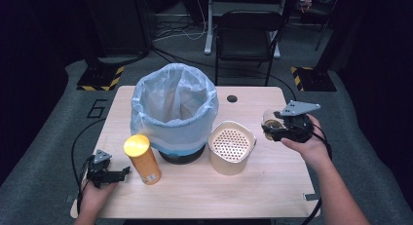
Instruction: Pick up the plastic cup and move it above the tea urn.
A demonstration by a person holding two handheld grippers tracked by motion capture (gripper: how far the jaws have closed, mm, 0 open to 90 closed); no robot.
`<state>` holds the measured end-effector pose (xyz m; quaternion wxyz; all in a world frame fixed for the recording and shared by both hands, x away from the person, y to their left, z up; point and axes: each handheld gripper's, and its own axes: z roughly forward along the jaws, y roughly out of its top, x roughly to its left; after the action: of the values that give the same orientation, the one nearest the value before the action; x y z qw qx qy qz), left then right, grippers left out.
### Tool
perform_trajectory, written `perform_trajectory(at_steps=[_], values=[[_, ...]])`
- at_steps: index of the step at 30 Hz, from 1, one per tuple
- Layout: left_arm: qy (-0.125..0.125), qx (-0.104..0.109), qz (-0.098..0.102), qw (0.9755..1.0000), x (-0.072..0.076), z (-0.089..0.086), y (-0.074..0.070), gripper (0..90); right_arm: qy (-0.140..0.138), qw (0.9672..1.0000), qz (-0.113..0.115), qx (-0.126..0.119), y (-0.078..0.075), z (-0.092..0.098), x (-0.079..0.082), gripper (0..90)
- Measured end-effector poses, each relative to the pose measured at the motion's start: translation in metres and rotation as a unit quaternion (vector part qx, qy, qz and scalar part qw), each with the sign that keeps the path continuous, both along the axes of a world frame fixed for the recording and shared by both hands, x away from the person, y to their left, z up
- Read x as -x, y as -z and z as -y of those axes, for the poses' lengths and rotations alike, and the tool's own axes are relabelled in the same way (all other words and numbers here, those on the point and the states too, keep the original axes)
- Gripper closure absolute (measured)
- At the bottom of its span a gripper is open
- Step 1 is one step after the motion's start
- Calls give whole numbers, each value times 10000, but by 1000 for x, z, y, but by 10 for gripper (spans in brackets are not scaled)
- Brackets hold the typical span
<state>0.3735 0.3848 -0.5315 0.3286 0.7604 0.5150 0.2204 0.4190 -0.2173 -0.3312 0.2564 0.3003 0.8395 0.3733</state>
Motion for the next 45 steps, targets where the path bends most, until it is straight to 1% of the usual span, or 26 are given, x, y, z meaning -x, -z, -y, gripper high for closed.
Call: perform_trajectory(at_steps=[2, 3, 4, 6, 7, 8, 9, 11, 12, 14, 15, 18, 20, 21, 22, 24, 26, 30, 32, 33, 36, 37, 40, 41, 43, 45], values=[[20, -6, -40, 10000, 0, 0, -1, 45, -44, 9999, 74, 69, -2, -6, -3, 347], [19, -6, -36, 10000, 0, 0, -1, 45, -92, 9998, 104, 161, -3, -8, -4, 347], [18, -4, -37, 10000, 0, 0, -1, 45, -97, 9997, 101, 184, -3, -10, -4, 347], [1, 1, -1, 10000, 0, 0, 0, 46, -249, 9985, 189, 449, -4, -19, -7, 348], [19, -4, -41, 10000, 0, 0, -1, 45, -276, 9984, 213, 456, -3, -23, -7, 348], [6, -2, -15, 10000, 0, 0, 0, 45, -334, 9977, 240, 542, -4, -26, -8, 348], [10, -1, -21, 10000, 0, 0, 0, 45, -385, 9970, 260, 615, -4, -32, -10, 348], [19, -4, -39, 10000, 0, 0, -1, 45, -399, 9968, 274, 632, -4, -34, -10, 348], [17, -3, -41, 10000, 0, 0, -1, 45, -425, 9961, 341, 688, -3, -39, -13, 348], [18, -3, -40, 10000, 0, 0, -1, 45, -430, 9958, 330, 741, -4, -41, -13, 348], [7, 0, -14, 10000, 0, 0, 0, 45, -504, 9949, 344, 799, -4, -46, -15, 348], [20, -5, -37, 10000, 0, 0, -1, 45, -578, 9940, 353, 859, -4, -52, -17, 348], [21, -5, -40, 10000, 0, 0, -1, 45, -644, 9926, 424, 933, -5, -56, -17, 348], [21, -5, -40, 10000, 0, 0, -1, 45, -644, 9926, 424, 933, -5, -56, -17, 348], [17, -1, -38, 10000, 0, 0, -1, 45, -668, 9921, 511, 932, -5, -60, -17, 348], [15, 1, -46, 10000, 0, 0, -1, 45, -698, 9917, 525, 946, -5, -62, -17, 348], [-1, 3, -9, 10000, 0, 0, 0, 45, -765, 9910, 533, 960, -4, -64, -17, 348], [16, -1, -44, 10000, 0, 0, -1, 46, -819, 9878, 681, 1133, -3, -68, -17, 349], [-8, 9, 9, 10000, 0, 0, 0, 45, -839, 9869, 710, 1184, -2, -69, -17, 348], [19, 0, -46, 10000, 0, 0, -1, 45, -848, 9862, 731, 1224, -2, -69, -17, 348], [14, 0, -40, 10000, 0, 0, -1, 45, -859, 9851, 773, 1272, -1, -70, -17, 349], [7, 3, -31, 10000, 0, 0, 0, 45, -919, 9831, 822, 1354, 0, -72, -17, 348], [4, 5, -27, 10000, 0, 0, 0, 45, -900, 9826, 829, 1400, 0, -73, -16, 348], [-7, 10, 13, 10000, 0, 0, 0, 45, -932, 9814, 877, 1433, 1, -74, -16, 348], [6, 3, -23, 10000, 0, 0, 0, 45, -932, 9813, 903, 1421, 1, -74, -16, 348], [-2, 2, -3, 10000, 0, 0, 0, 46, -970, 9809, 917, 1417, 1, -75, -16, 348]])
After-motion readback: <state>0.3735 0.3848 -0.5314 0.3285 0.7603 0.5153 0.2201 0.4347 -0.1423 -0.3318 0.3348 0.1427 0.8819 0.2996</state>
